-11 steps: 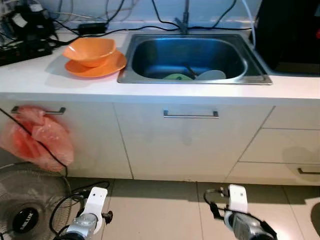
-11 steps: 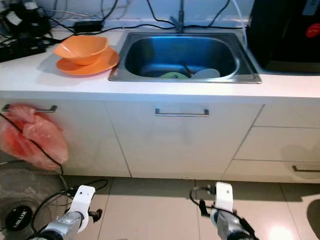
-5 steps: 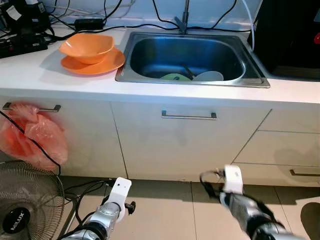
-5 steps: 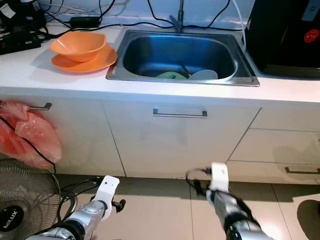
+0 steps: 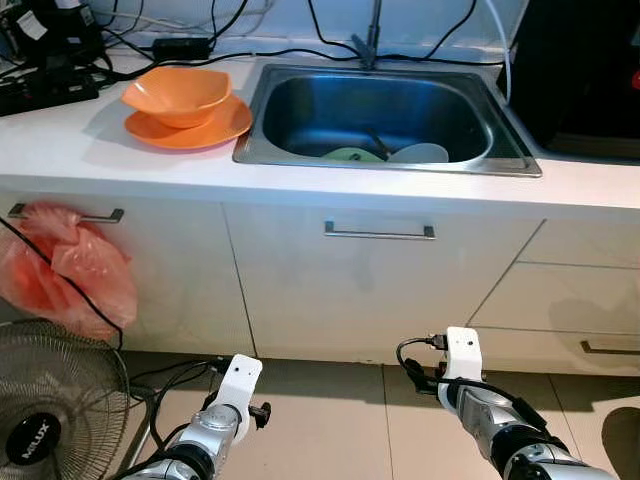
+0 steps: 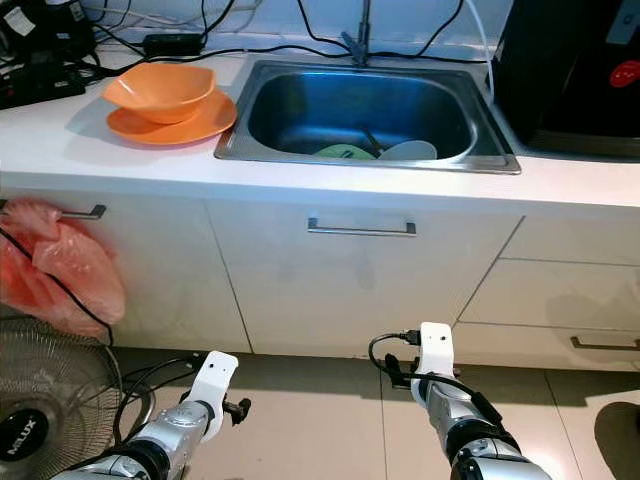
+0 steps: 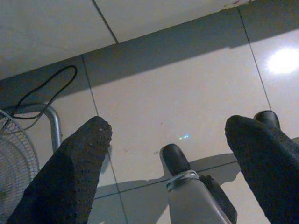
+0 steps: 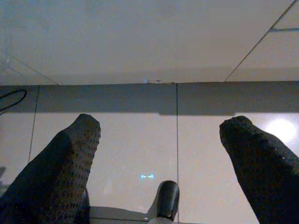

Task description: Kitchen organization

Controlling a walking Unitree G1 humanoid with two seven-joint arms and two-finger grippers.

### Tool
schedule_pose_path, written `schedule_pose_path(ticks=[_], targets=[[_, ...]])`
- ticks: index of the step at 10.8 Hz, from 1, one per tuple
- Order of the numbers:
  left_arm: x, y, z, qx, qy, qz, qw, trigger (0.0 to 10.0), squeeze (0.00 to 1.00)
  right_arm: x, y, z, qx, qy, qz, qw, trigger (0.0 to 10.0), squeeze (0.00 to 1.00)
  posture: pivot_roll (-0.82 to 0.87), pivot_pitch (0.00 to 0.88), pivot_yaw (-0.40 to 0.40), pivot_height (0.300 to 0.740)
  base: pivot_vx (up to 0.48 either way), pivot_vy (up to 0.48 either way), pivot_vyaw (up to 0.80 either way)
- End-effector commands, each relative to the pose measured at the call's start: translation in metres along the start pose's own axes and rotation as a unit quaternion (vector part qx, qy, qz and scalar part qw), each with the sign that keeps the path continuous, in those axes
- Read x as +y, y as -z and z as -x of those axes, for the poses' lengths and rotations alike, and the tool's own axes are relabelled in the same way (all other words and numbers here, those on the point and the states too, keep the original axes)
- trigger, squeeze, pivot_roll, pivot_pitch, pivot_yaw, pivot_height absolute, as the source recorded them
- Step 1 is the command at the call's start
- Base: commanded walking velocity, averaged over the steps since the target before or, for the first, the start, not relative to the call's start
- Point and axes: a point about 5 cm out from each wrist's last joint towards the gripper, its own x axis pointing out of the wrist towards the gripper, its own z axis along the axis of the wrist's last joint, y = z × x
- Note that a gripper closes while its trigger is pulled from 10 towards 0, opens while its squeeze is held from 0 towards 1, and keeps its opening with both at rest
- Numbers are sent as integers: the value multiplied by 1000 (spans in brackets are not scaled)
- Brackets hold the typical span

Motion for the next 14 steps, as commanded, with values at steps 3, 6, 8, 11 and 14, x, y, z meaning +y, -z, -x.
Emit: schedule_pose_path(ticks=[3, 6, 8, 11, 14], targets=[[0, 0, 0, -1, -1, 2, 1000, 10000, 0, -1, -2, 0, 3, 0, 7, 1000, 10000, 0, 82, 0, -12, 740, 0, 0, 0], [9, 0, 1, -9, -10, -8, 1000, 10000, 0, 17, 8, -3, 24, -18, -12, 999, 10000, 0, 102, 0, 93, 740, 0, 0, 0], [24, 5, 3, -11, -26, -21, 999, 10000, 0, 43, 29, -4, 58, -40, -46, 996, 10000, 0, 90, 0, 88, 740, 0, 0, 0], [28, 8, 4, -11, -44, -18, 999, 10000, 0, 47, 27, -4, 59, -50, -37, 996, 10000, 0, 117, 0, 71, 740, 0, 0, 0], [25, 10, 4, -8, -36, -13, 999, 10000, 0, 45, 26, -4, 60, -49, -29, 997, 10000, 0, 111, 0, 64, 740, 0, 0, 0]])
